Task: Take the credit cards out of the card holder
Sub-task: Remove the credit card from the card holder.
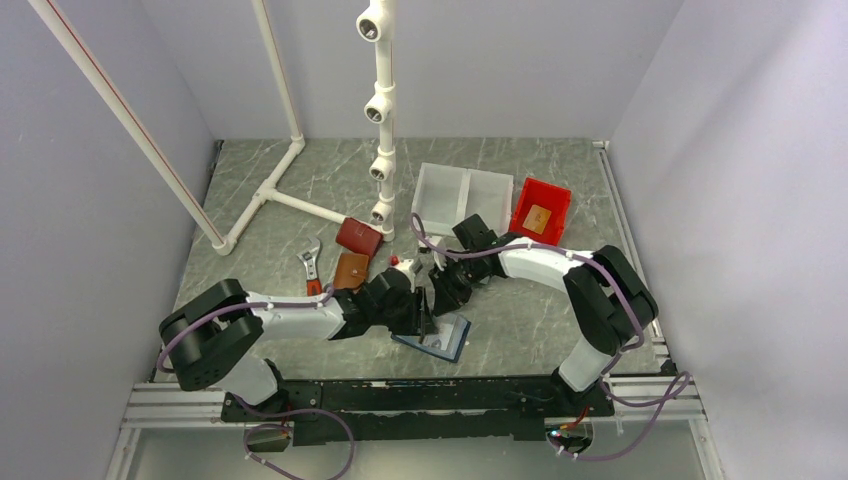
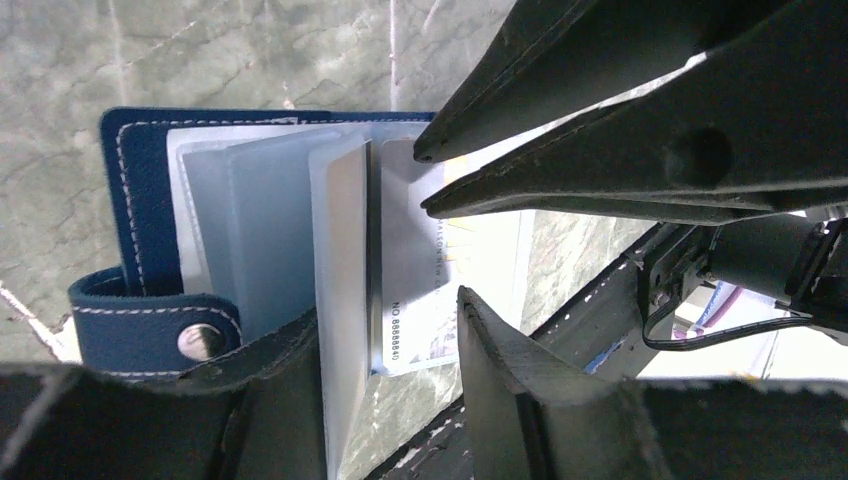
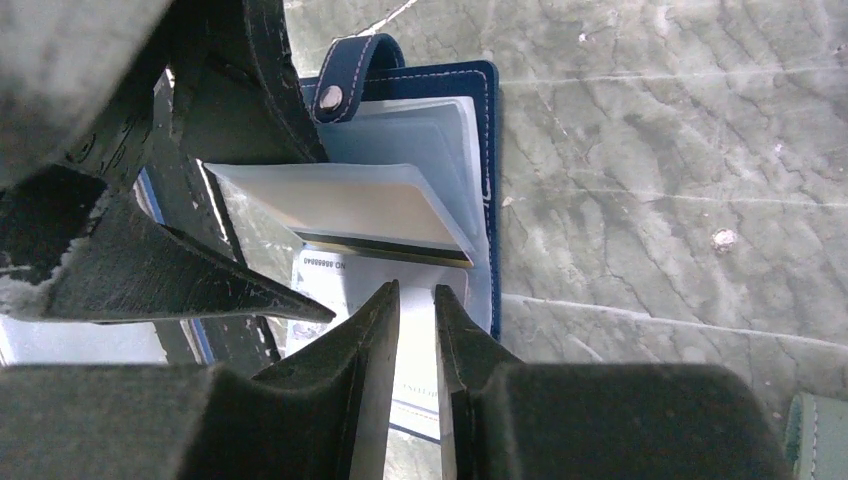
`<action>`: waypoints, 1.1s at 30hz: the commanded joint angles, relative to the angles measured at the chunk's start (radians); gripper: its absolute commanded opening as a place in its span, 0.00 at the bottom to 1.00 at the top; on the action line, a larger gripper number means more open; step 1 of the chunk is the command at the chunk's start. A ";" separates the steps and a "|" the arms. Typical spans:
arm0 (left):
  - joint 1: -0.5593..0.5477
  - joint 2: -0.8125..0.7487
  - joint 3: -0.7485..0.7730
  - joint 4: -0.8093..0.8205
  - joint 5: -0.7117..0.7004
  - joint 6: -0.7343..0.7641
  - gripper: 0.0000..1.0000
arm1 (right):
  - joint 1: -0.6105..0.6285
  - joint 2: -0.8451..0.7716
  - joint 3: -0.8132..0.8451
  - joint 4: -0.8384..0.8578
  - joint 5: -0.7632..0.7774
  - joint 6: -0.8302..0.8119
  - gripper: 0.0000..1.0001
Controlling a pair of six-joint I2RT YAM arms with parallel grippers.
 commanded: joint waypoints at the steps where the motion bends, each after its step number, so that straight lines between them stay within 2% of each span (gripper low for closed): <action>1: 0.010 -0.050 0.038 -0.056 -0.033 0.030 0.47 | 0.006 -0.012 0.044 -0.009 -0.015 0.006 0.22; 9: 0.038 -0.081 0.024 -0.055 -0.007 0.038 0.45 | 0.006 0.001 0.056 -0.030 -0.015 -0.006 0.22; 13: 0.051 -0.091 0.015 -0.045 0.006 0.036 0.39 | 0.005 0.000 0.058 -0.035 -0.015 -0.012 0.23; 18: 0.064 -0.092 0.006 -0.040 0.015 0.037 0.27 | 0.004 -0.001 0.061 -0.042 -0.017 -0.019 0.23; 20: 0.070 -0.092 0.002 -0.037 0.021 0.036 0.14 | 0.004 -0.003 0.064 -0.047 -0.021 -0.023 0.23; 21: 0.072 -0.094 -0.003 -0.032 0.021 0.036 0.02 | 0.004 -0.004 0.066 -0.052 -0.025 -0.028 0.23; 22: 0.072 -0.101 -0.011 -0.028 0.018 0.034 0.00 | 0.002 -0.005 0.075 -0.067 -0.036 -0.041 0.23; 27: 0.078 -0.210 -0.116 0.080 -0.022 -0.012 0.00 | -0.012 -0.044 0.108 -0.150 -0.220 -0.131 0.26; 33: 0.084 -0.369 -0.291 0.345 -0.053 -0.066 0.00 | -0.014 -0.031 0.119 -0.176 -0.327 -0.134 0.28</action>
